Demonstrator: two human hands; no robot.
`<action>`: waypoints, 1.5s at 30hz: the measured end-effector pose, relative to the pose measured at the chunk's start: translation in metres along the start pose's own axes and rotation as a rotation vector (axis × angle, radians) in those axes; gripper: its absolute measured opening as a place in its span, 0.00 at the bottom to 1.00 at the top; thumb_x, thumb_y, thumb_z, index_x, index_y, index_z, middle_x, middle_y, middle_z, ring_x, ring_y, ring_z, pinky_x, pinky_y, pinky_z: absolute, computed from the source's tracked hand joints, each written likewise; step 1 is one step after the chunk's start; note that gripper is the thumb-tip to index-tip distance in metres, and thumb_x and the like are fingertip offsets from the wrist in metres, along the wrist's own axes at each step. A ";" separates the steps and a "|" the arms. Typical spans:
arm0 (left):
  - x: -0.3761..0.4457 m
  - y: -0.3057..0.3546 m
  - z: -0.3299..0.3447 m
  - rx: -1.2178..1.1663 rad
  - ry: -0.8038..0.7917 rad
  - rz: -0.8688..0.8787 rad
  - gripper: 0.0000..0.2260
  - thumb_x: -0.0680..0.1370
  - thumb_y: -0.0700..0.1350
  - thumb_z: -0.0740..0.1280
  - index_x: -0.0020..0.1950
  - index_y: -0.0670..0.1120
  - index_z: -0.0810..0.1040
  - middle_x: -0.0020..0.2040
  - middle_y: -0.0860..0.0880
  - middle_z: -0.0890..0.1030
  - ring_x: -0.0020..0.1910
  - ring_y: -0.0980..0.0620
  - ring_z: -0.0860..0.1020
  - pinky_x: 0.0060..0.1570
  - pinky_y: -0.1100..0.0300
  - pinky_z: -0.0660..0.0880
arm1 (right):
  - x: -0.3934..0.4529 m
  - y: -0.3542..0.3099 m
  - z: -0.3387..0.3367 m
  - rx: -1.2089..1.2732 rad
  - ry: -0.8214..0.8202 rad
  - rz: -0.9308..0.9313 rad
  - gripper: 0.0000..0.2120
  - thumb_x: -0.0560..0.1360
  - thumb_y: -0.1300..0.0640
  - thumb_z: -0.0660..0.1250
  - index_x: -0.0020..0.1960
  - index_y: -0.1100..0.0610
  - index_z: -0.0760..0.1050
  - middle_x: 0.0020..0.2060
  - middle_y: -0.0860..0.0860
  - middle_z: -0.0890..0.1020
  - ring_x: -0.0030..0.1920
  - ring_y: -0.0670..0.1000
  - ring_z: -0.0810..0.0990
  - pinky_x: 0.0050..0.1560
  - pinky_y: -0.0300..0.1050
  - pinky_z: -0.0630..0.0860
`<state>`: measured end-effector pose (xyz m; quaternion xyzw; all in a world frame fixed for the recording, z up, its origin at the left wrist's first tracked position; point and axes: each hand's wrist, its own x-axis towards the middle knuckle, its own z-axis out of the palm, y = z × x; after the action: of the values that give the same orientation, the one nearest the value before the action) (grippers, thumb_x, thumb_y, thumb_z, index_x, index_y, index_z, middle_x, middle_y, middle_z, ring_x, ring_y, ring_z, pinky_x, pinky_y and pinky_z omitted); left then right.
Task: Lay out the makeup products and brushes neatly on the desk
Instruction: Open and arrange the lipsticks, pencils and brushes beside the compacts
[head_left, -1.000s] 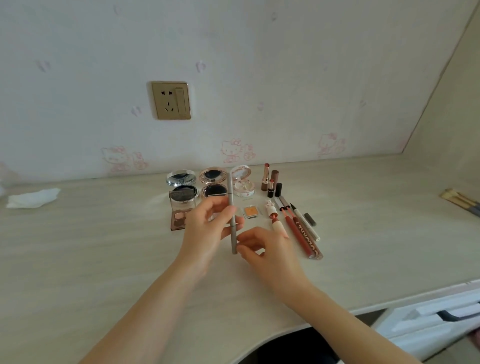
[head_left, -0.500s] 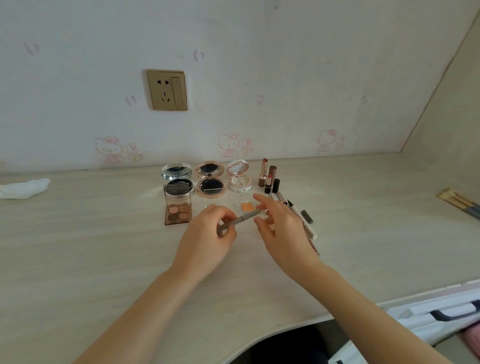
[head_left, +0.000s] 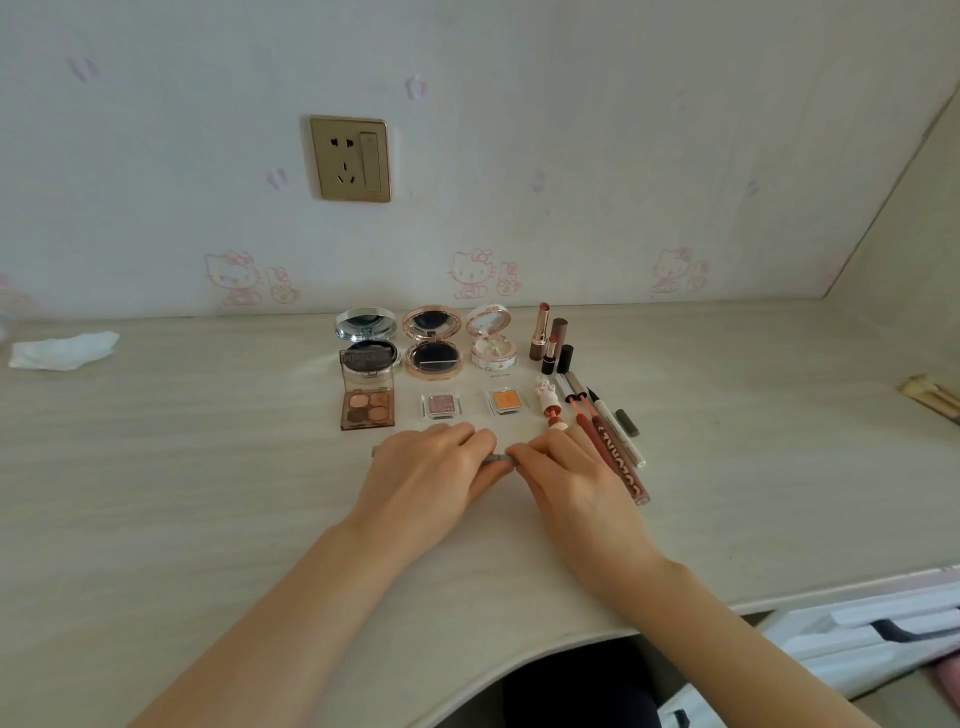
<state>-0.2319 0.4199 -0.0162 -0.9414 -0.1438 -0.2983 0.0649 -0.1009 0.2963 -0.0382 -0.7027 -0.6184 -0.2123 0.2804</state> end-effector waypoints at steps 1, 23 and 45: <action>-0.001 0.000 0.001 0.007 -0.013 -0.005 0.18 0.79 0.61 0.54 0.35 0.52 0.67 0.27 0.53 0.72 0.25 0.52 0.73 0.22 0.62 0.57 | -0.001 0.000 -0.001 -0.002 -0.001 -0.008 0.10 0.72 0.67 0.70 0.52 0.60 0.80 0.43 0.53 0.78 0.44 0.53 0.74 0.33 0.48 0.76; -0.005 -0.007 0.001 -0.079 -0.026 -0.150 0.13 0.76 0.51 0.57 0.41 0.46 0.76 0.38 0.53 0.74 0.36 0.51 0.75 0.26 0.56 0.72 | -0.005 0.001 -0.010 0.062 0.161 0.278 0.04 0.74 0.60 0.70 0.49 0.56 0.81 0.45 0.48 0.80 0.47 0.52 0.77 0.41 0.38 0.73; 0.039 0.056 -0.005 -0.626 0.004 -0.443 0.15 0.75 0.49 0.70 0.61 0.53 0.77 0.29 0.55 0.76 0.32 0.57 0.76 0.39 0.57 0.75 | -0.015 0.043 -0.049 0.293 0.106 0.442 0.08 0.75 0.53 0.68 0.54 0.47 0.79 0.38 0.39 0.79 0.43 0.42 0.76 0.38 0.30 0.68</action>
<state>-0.1869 0.3751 0.0080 -0.8612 -0.2455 -0.3364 -0.2913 -0.0579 0.2497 -0.0168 -0.7606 -0.4584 -0.0908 0.4507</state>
